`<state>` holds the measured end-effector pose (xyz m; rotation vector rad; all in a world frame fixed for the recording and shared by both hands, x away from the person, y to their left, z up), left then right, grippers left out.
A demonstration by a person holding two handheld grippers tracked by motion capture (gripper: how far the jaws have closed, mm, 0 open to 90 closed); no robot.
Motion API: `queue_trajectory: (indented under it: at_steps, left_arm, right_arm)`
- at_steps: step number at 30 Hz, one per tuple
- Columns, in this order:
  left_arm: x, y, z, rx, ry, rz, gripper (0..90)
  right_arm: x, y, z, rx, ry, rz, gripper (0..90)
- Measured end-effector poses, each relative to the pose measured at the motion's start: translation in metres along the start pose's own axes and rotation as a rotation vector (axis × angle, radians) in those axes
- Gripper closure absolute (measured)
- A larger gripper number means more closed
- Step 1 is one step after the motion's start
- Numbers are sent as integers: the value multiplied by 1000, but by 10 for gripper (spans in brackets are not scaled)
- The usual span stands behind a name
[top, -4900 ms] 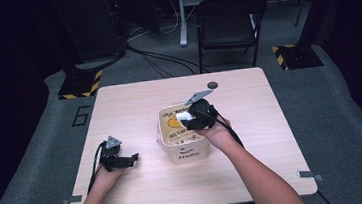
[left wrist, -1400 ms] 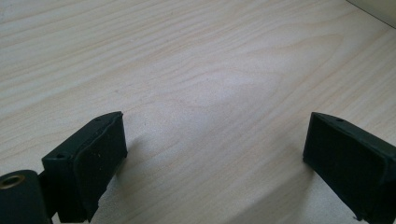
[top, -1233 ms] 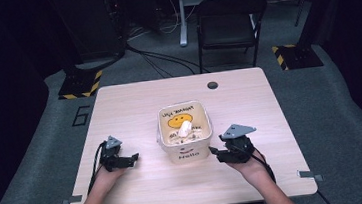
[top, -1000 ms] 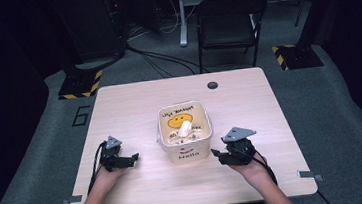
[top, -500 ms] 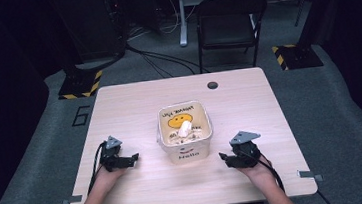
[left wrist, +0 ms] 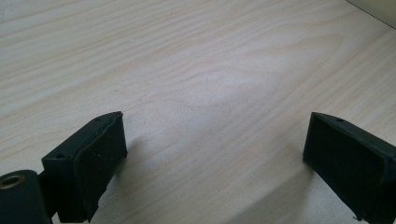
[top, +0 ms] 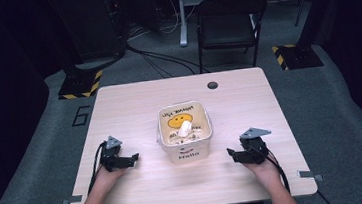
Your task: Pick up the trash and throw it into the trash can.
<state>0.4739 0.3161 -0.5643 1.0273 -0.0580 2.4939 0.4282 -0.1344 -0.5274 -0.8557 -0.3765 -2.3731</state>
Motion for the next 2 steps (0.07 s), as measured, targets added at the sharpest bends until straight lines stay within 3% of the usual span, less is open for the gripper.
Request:
queue_trajectory:
  at_steps: [2]
  left_arm:
    - [0, 0, 0, 0, -4, -3, 59]
  right_arm:
    - [-1, 7, -4, -34, -10, -13, 283]
Point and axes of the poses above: each handheld gripper's, and its own axes: x roughly backward along the jaws, z roughly out of its top, y roughly to its right, the point moved 5 cm from there along -x, roughly forward along the jaws, and after that the axes turned 9 degrees about x, right-handed, at the moved point
